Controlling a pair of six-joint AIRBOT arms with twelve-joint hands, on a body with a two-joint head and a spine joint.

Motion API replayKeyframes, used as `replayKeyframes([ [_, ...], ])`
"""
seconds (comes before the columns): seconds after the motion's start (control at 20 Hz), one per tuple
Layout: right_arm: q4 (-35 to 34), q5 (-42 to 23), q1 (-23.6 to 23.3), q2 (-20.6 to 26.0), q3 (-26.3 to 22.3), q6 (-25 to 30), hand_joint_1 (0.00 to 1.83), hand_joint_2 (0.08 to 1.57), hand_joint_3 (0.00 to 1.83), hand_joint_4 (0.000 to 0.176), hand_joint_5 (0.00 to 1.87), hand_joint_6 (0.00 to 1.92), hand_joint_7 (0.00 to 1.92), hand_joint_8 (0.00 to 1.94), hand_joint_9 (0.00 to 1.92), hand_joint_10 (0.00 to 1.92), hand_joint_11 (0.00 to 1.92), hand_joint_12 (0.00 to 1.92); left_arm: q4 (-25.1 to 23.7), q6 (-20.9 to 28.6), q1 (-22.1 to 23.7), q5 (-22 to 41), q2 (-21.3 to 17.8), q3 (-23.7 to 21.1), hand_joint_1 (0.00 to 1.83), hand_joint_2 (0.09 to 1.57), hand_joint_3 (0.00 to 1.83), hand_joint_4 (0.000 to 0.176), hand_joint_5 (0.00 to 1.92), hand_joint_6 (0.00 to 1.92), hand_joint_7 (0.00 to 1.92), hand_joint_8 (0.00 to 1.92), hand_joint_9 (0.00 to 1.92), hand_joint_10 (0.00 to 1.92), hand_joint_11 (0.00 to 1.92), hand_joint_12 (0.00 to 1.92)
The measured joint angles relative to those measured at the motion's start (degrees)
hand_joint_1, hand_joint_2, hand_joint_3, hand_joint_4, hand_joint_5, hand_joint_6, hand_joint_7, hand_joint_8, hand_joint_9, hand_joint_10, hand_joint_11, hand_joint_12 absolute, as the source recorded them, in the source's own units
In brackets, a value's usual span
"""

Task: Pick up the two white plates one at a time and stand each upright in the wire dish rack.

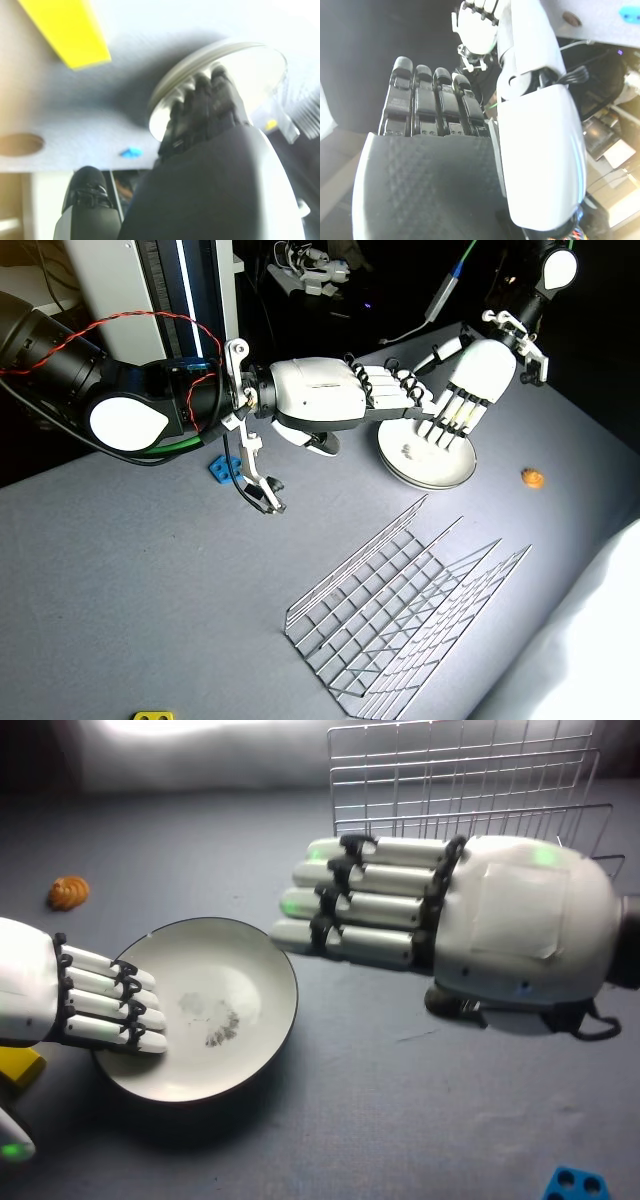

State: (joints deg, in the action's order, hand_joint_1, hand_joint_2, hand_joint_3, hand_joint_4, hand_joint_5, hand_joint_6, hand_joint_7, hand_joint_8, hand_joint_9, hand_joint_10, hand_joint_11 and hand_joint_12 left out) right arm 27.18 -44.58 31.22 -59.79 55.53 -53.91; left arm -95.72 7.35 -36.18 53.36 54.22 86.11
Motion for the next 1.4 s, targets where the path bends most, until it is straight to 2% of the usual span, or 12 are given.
replayKeyframes([
  [0.1,0.02,0.33,0.0,-0.87,0.37,-0.52,1.31,1.03,0.0,0.0,0.0,0.0,0.0,0.0,0.0,0.0,0.0,0.14,0.57,-0.02,0.0,-1.16,0.04,-1.49,0.0,1.04,0.03,0.0,0.0,0.0,0.0,0.0,0.0,0.0,0.0,0.0],
  [0.2,0.09,1.25,-0.63,-1.07,0.5,-1.07,1.3,1.03,0.0,0.0,0.0,0.0,0.0,0.0,0.0,0.0,0.0,0.13,3.34,-0.11,0.04,-2.4,1.6,-3.37,0.0,1.05,0.03,0.0,0.0,0.0,0.0,0.0,0.0,0.0,0.0,0.0],
  [0.3,0.02,1.2,-1.01,-1.11,0.87,-1.18,1.31,1.02,0.0,0.0,0.0,0.0,0.0,0.0,0.0,0.0,0.0,0.14,4.0,-0.11,1.27,-2.19,3.19,-4.26,0.0,1.04,0.02,0.0,0.0,0.0,0.0,0.0,0.0,0.0,0.0,0.0],
  [0.35,-0.09,1.25,-1.03,-1.09,0.94,-1.2,1.29,1.02,0.0,0.0,0.0,0.0,0.0,0.0,0.0,0.0,0.0,0.22,3.93,-0.13,1.79,-2.1,3.56,-4.28,0.0,1.05,0.02,0.0,0.0,0.0,0.0,0.0,0.0,0.0,0.0,0.0],
  [0.45,-0.09,1.68,-1.03,-1.09,1.22,-1.2,1.31,1.01,0.0,0.0,0.0,0.0,0.0,0.0,0.0,0.0,0.0,0.25,3.26,-0.17,2.62,-1.97,3.72,-4.26,0.0,1.05,0.02,0.0,0.0,0.0,0.0,0.0,0.0,0.0,0.0,0.0],
  [0.55,-0.07,2.4,-1.07,-1.11,1.22,-1.2,1.32,1.02,0.0,0.0,0.0,0.0,0.0,0.0,0.0,0.0,0.0,0.24,3.26,-0.2,2.99,-1.88,4.15,-4.15,0.0,1.04,0.02,0.0,0.0,0.0,0.0,0.0,0.0,0.0,0.0,0.0],
  [0.6,0.0,2.73,-1.09,-1.29,1.22,-1.22,1.33,1.03,0.0,0.0,0.0,0.0,0.0,0.0,0.0,0.0,0.0,0.13,3.5,-0.2,2.97,-1.84,4.37,-4.09,0.0,1.04,0.02,0.0,0.0,0.0,0.0,0.0,0.0,0.0,0.0,0.0],
  [0.95,1.64,7.17,-2.16,-1.77,1.9,-2.56,1.3,1.03,0.0,0.0,0.0,0.0,0.0,0.0,0.0,0.0,0.0,0.21,5.57,-0.17,2.23,-1.29,4.63,-3.15,0.0,1.04,0.02,0.0,0.0,0.0,0.0,0.0,0.0,0.0,0.0,0.0],
  [1.05,1.7,7.39,-2.54,-1.97,2.64,-2.82,1.33,1.03,0.0,0.0,0.0,0.0,0.0,0.0,0.0,0.0,0.0,0.14,6.51,-0.17,1.66,-1.01,4.61,-2.38,0.0,1.04,0.02,0.0,0.0,0.0,0.0,0.0,0.0,0.0,0.0,0.0],
  [1.2,1.66,8.81,-2.89,-1.97,3.04,-2.82,1.3,1.03,0.0,0.0,0.0,0.0,0.0,0.0,0.0,0.0,0.0,0.14,6.8,-0.17,1.66,-0.68,4.55,-1.7,0.0,1.05,0.02,0.0,0.0,0.0,0.0,0.0,0.0,0.0,0.0,0.0],
  [1.3,1.7,8.31,-3.13,-2.03,3.02,-2.82,1.32,1.02,0.0,0.0,0.0,0.0,0.0,0.0,0.0,0.0,0.0,0.22,7.78,-0.15,1.66,-0.5,4.57,-1.57,0.0,1.06,0.02,0.0,0.0,0.0,0.0,0.0,0.0,0.0,0.0,0.0],
  [1.4,1.62,8.24,-3.13,-2.54,3.02,-2.82,1.35,1.02,0.0,0.0,0.0,0.0,0.0,0.0,0.0,0.0,0.0,0.16,8.17,0.04,1.66,-0.35,4.57,-1.22,0.0,1.05,0.02,0.0,0.0,0.0,0.0,0.0,0.0,0.0,0.0,0.0],
])
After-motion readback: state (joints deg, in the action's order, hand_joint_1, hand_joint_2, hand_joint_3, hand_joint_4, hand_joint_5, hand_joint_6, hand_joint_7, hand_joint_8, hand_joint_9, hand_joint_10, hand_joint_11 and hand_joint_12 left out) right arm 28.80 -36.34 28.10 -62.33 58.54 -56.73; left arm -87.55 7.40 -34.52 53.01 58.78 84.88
